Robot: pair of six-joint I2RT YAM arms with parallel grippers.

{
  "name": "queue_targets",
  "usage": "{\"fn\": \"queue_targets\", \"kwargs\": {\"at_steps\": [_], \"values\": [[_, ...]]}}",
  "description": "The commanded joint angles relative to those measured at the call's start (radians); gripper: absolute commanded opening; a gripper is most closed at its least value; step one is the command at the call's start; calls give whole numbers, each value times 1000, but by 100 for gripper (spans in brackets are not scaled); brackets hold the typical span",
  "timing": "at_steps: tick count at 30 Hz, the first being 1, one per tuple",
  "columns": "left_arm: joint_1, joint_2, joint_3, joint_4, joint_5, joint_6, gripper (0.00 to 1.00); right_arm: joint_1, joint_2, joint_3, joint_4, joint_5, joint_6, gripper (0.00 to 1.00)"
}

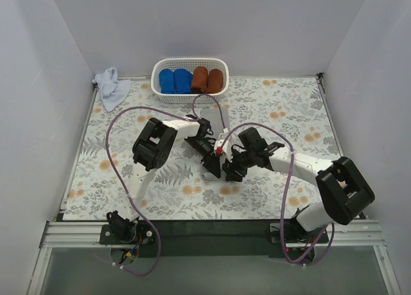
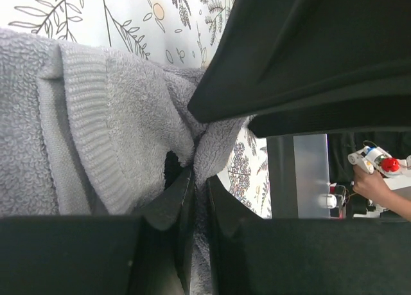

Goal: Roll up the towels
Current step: Roll the towel

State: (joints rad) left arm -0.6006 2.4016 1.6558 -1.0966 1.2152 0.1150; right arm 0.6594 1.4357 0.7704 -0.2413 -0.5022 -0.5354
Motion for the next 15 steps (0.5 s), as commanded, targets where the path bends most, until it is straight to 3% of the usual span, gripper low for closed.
{"fn": "queue_targets", "kwargs": {"at_steps": [1,6,7,10,13,15], "values": [[24,56,-16,55,-230,54,5,8,52,0,85,8,-5,47],[32,57,-19,61,-210,43,5,9,112,12,77,-4,0,31],[32,54,-25,67,-209,35,6,9,130,21,71,-7,0,19],[38,21,-50,87,-189,14,13,9,152,32,34,-30,-5,1],[54,-56,-108,139,-157,2,18,2,161,41,-3,-71,-9,1],[59,-103,-142,191,-155,-17,29,-4,178,59,-33,-111,-8,1]]}}
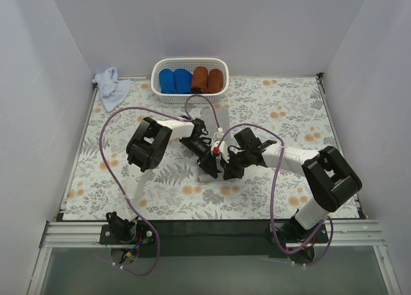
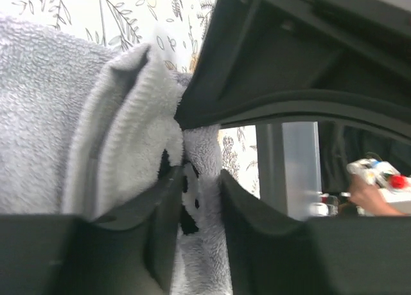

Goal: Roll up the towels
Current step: Roll the towel

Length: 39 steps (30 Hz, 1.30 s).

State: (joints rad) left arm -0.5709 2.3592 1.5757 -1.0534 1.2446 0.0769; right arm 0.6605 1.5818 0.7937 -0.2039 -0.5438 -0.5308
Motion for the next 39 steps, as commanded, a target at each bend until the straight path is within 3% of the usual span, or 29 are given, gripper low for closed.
{"fn": "queue_targets", "kwargs": {"at_steps": [1,4,14,20,23,26,29,30,32,36,39], "values": [[35,-105,-80,168,-182,14,31,-15,41,44,-83,-83,-11,1],[46,-182,-143,228,-183,-15,37,-44,78,82,-147,-154,-1,1],[121,-457,-393,449,-252,-134,42,-124,184,171,-262,-327,38,1],[131,-730,-557,608,-353,-181,46,-139,271,232,-327,-399,58,1],[120,-877,-652,686,-473,-149,50,-156,322,249,-357,-455,68,1],[66,-1003,-764,759,-618,-48,51,-174,366,274,-384,-498,75,1],[-85,-1131,-914,884,-832,67,52,-191,406,298,-410,-533,80,1],[-175,-1165,-952,926,-882,145,57,-193,426,305,-414,-539,84,1],[-254,-1219,-1035,1030,-962,216,60,-205,445,320,-428,-562,94,1],[-423,-1207,-1094,1154,-1046,323,60,-220,518,366,-500,-597,68,1],[-483,-1155,-1131,1254,-1093,398,60,-225,559,404,-545,-599,52,1]]}}
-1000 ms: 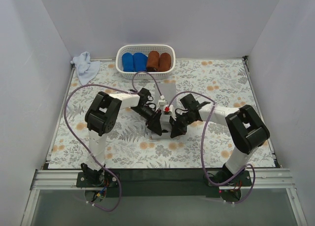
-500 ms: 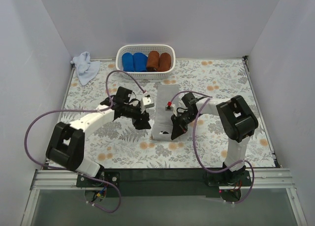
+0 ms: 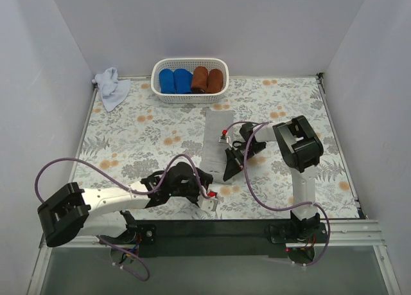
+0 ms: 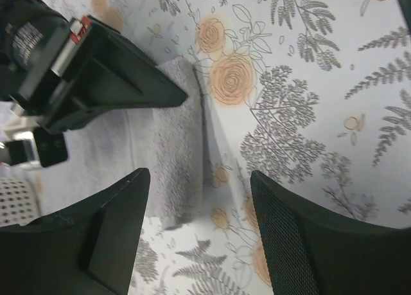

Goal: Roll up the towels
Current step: Roll the towel

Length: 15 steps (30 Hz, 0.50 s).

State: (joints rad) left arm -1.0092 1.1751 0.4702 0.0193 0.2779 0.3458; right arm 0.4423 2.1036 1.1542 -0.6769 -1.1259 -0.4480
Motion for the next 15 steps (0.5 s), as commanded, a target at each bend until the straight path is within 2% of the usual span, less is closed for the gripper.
{"fn": "queue_targets", "kwargs": {"at_steps": [1,10,13,14,15], "values": [[-54,43,-33,211,-135,159,60,-5,48,53,-101,-20,-47,1],[-98,253,-77,439,-207,291,58,-13,96,91,-161,-46,-75,1],[-98,340,-71,449,-261,286,47,-11,96,95,-184,-49,-96,1],[-98,363,-55,408,-263,274,43,-13,95,95,-190,-55,-101,1],[-98,370,-42,375,-261,236,33,-14,85,93,-193,-60,-112,1]]}}
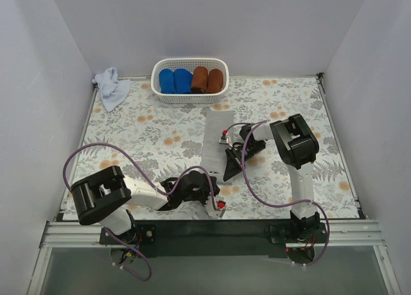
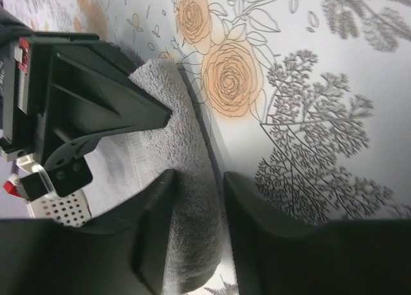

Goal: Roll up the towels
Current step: Roll the towel

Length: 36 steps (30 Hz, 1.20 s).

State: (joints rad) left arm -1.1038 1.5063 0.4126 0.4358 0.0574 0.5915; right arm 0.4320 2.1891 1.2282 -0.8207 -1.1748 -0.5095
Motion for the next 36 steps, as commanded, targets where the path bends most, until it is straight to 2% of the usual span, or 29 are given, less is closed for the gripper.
{"fn": "queue_targets", "kwargs": {"at_steps": [1,4,5,7,9,10,15,20,23,26,29,32,36], "values": [[-2,38,34,-77,-33,-42,29,-7,-6,13,-51,-11,-55,1],[-2,17,94,-254,42,-143,19,-13,-29,16,-51,9,-61,2],[1,12,104,-285,56,-163,16,-15,-35,20,-54,33,-61,6],[13,11,150,-347,105,-214,10,-16,-60,33,-61,66,-67,25],[39,14,198,-417,158,-251,8,-18,-103,42,-64,130,-70,36],[48,18,219,-483,179,-281,7,-24,-120,45,-64,153,-75,47],[154,71,374,-682,359,-370,7,-97,-270,24,-48,271,-90,57],[274,270,639,-942,640,-444,8,-176,-486,-76,66,404,-92,64],[347,389,828,-1093,789,-455,10,-190,-708,-166,132,478,-107,66],[409,585,981,-1308,901,-386,12,-185,-830,-251,167,480,-138,69],[473,793,1182,-1489,1004,-323,14,-98,-957,-343,268,549,-153,72],[499,868,1247,-1598,1030,-292,15,32,-989,-400,342,659,-158,72],[518,930,1278,-1697,1062,-252,16,250,-984,-487,535,808,-204,73]]}}
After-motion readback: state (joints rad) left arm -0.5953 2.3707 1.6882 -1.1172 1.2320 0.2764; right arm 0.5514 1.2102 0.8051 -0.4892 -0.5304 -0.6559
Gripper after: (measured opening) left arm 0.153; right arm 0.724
